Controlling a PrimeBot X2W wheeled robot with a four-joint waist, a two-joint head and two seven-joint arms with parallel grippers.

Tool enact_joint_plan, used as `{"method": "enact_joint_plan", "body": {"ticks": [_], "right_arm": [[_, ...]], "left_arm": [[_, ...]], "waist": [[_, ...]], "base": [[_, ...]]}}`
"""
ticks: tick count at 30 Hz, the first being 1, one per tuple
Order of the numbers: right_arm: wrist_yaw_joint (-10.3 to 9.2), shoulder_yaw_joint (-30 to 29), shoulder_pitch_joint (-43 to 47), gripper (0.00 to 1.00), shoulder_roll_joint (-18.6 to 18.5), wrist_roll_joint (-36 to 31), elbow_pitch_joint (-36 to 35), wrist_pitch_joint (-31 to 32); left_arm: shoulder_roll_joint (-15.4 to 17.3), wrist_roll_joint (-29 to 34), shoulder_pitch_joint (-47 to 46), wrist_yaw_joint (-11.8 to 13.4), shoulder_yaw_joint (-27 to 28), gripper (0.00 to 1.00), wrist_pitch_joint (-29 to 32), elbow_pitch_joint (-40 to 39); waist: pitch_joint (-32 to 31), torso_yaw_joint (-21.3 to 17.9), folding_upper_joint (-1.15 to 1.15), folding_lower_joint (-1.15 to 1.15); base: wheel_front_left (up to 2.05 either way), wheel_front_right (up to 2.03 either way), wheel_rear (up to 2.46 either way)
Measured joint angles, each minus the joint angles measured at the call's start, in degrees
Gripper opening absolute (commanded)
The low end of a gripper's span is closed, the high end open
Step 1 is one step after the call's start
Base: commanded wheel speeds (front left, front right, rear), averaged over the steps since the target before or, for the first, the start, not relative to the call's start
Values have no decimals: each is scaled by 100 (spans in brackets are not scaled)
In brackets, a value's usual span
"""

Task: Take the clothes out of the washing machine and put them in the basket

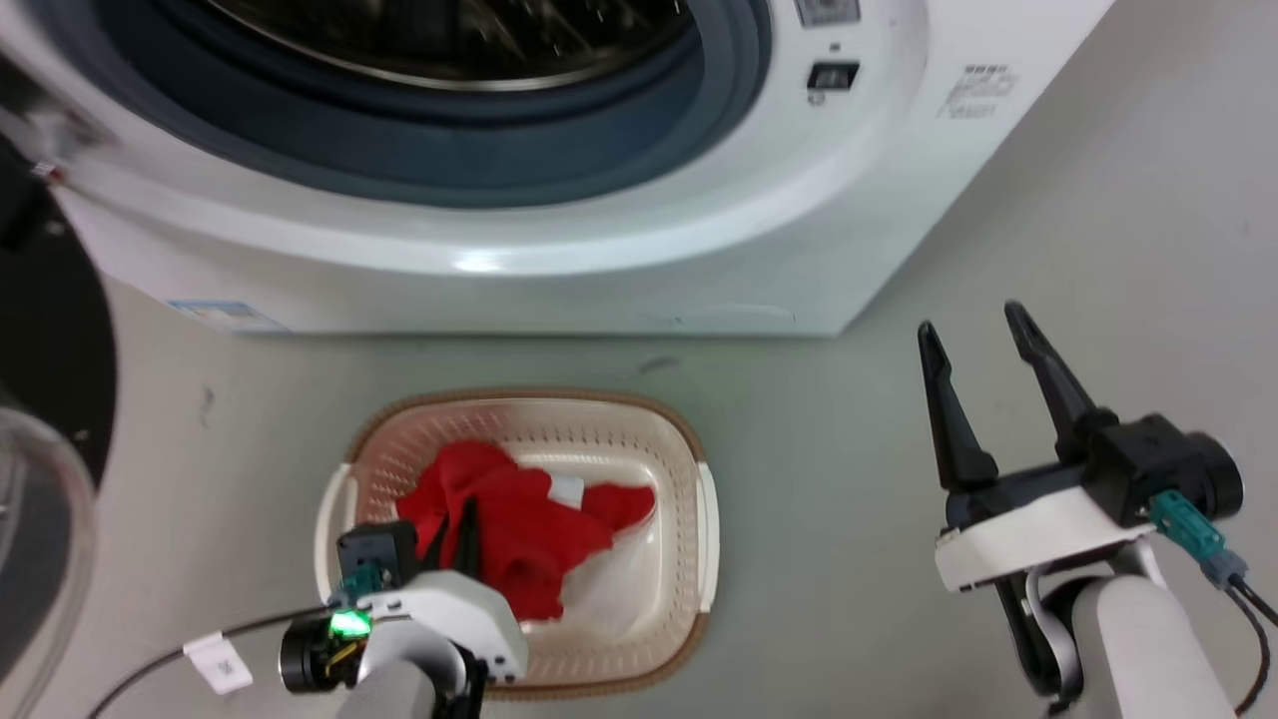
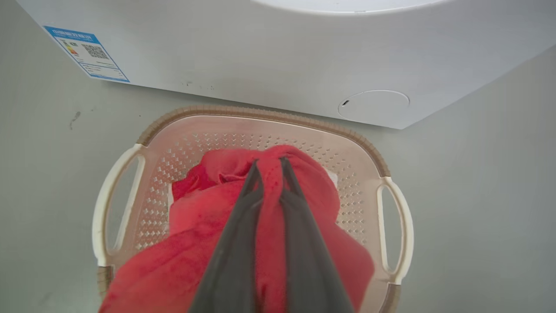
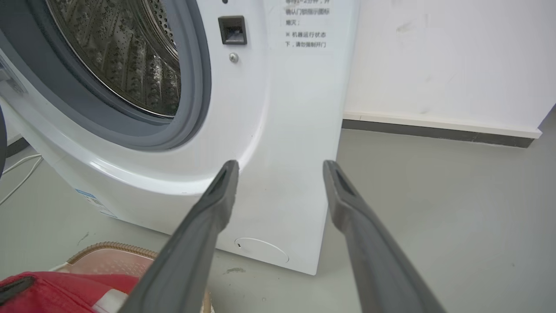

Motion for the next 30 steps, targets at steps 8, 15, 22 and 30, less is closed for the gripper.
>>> {"method": "enact_joint_plan", "body": {"ticks": [8, 15, 22, 30], "right_arm": [[0, 158, -505, 100, -1, -2, 45, -124], [0, 402, -944, 100, -2, 26, 178, -236], [0, 572, -1205, 100, -3, 175, 305, -311], [0, 676, -1390, 100, -2, 272, 513, -359]], "left_arm": [[-8, 51, -907, 38, 323, 0, -19, 760], [44, 121, -1714, 54, 560, 0, -19, 1574], [252, 219, -2274, 27, 702, 0, -19, 1973], [383, 361, -2889, 98, 626, 67, -19, 2902]], "waist": [[1003, -266, 0, 0], [1835, -482, 0, 0], [2325, -722, 0, 0], [2637, -984, 0, 0]], "base": [[0, 0, 0], [0, 0, 0], [0, 0, 0], [0, 0, 0]]}}
